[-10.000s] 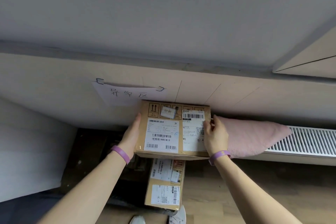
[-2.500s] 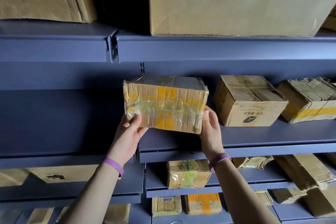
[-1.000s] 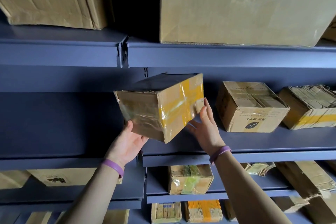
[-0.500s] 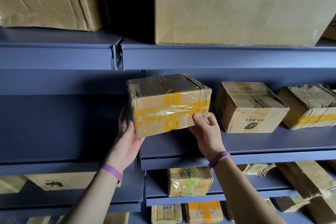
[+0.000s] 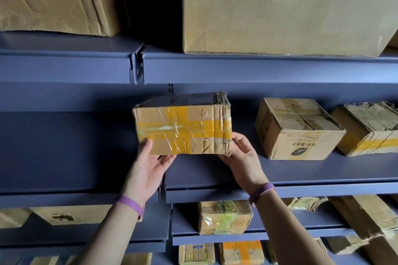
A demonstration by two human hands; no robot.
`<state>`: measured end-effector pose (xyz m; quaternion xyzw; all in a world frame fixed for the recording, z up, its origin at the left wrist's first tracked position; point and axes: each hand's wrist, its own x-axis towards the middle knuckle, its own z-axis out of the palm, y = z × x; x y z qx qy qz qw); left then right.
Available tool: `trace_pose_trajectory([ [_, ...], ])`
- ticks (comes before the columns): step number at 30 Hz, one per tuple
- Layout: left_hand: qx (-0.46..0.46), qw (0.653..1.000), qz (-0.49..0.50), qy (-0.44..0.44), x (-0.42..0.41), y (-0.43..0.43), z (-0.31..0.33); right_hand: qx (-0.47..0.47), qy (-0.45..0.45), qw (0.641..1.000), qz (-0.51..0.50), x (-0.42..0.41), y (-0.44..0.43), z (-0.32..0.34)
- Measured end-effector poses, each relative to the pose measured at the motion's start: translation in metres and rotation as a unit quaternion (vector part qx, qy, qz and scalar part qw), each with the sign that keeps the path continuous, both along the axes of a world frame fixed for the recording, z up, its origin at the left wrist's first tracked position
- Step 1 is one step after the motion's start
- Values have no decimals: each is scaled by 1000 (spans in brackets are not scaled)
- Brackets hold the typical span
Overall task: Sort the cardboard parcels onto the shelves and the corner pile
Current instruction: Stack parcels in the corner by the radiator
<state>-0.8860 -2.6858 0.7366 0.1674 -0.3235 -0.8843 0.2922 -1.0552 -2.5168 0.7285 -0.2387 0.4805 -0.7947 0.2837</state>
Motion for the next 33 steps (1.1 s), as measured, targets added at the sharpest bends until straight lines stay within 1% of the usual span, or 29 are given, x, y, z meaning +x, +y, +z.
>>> trace_pose_trajectory([
  [4,24,999,6,-28,-3,4,10,-4,47,999,11,3,-2,-1],
  [7,34,998,18,-42,-7,3,10,21,93,995,-14,5,-4,-5],
  [9,41,998,26,-47,-8,2,10,30,103,994,-19,6,-4,-4],
  [11,44,998,28,-43,-7,2,8,27,99,995,-15,7,-3,-3],
  [16,12,999,20,-35,-4,4,9,36,84,995,-32,7,-1,0],
  [19,-1,1000,12,-5,-1,0,5,26,71,996,-41,8,0,2],
  [21,-15,999,12,28,-1,-1,-1,48,52,996,-54,10,0,8],
  [22,-30,999,18,33,-2,-1,-3,58,44,996,-57,12,1,11],
  [24,-79,996,20,36,-3,1,-4,42,10,998,-48,11,2,15],
  [25,-114,993,15,25,-3,4,-2,25,-14,998,-46,11,1,17],
  [26,-151,988,17,3,-2,6,-1,44,-3,997,-59,13,0,20],
  [27,-183,982,24,-25,-3,7,-1,82,29,992,-93,12,1,17],
  [28,-211,975,33,-53,-3,8,0,146,90,977,-127,12,3,16],
  [30,-265,957,54,-105,-2,11,2,274,206,921,-184,12,2,14],
  [31,-297,943,62,-136,-1,12,4,280,225,913,-195,10,2,12],
  [32,-328,928,72,-163,-2,12,5,271,230,913,-202,9,4,11],
  [33,-354,912,85,-188,-3,11,6,237,237,922,-196,9,4,12],
])
